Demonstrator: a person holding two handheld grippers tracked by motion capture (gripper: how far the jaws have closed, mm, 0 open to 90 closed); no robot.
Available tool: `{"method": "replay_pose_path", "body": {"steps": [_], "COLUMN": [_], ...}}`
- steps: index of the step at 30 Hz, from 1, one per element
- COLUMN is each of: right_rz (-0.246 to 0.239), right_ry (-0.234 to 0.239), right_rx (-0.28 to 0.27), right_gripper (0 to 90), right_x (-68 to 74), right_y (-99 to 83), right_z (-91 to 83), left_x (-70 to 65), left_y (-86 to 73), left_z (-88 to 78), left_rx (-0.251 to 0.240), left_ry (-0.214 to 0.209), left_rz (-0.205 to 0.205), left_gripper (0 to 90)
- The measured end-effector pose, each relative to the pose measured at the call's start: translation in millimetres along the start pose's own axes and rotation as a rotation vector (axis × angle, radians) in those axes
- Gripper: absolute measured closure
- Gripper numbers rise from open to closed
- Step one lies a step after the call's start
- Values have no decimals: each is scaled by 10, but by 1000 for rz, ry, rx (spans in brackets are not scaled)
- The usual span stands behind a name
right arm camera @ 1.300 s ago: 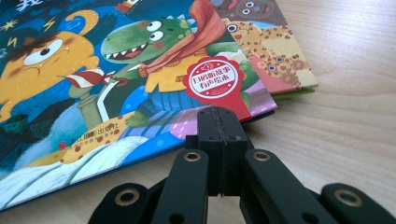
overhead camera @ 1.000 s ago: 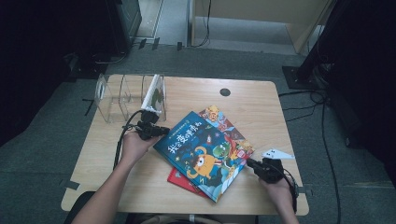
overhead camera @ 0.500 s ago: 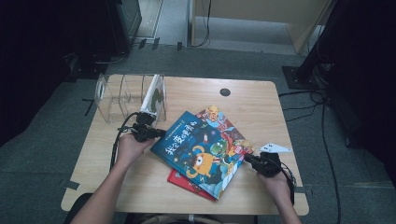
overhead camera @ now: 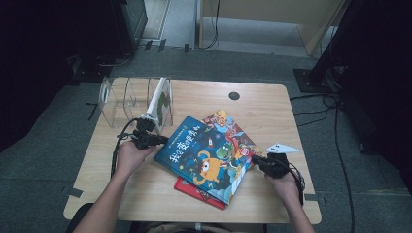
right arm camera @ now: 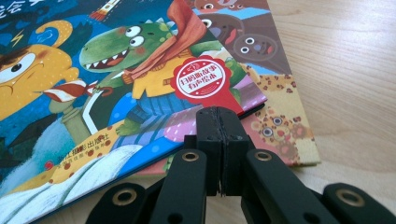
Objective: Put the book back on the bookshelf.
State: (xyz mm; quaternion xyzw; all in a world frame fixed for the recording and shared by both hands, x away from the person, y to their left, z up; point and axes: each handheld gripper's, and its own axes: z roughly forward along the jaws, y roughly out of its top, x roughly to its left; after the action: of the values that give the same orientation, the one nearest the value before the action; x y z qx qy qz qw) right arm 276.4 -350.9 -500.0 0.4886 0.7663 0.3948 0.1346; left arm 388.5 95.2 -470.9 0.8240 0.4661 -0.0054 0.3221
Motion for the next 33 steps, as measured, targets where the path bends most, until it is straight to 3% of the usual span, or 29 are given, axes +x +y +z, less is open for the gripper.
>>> {"method": "replay_pose_path", "body": {"steps": [7, 9, 12, 17, 30, 33], "right_rz": [-9, -15, -15, -16, -20, -11], "right_ry": [15, 17, 23, 30, 17, 14], "right_rx": [3, 3, 4, 4, -8, -13], "right_gripper": [889, 890, 890, 895, 900, 900], "right_x": [-28, -37, -42, -55, -104, -122], "right_y": [59, 74, 94, 124, 186, 207], "right_z": [59, 73, 95, 129, 200, 223], "left_x": [28, 33, 86, 69, -4, -9], "left_y": [-55, -61, -72, -100, -231, -292], "left_z": [-18, -53, -89, -30, -87, -102], "left_rx": [-2, -16, -36, 2, 16, 7], "left_ry": [3, 49, 21, 34, 13, -8], "left_rz": [-4, 8, -22, -9, -35, -57], "left_gripper": [809, 811, 827, 868, 889, 879]}}
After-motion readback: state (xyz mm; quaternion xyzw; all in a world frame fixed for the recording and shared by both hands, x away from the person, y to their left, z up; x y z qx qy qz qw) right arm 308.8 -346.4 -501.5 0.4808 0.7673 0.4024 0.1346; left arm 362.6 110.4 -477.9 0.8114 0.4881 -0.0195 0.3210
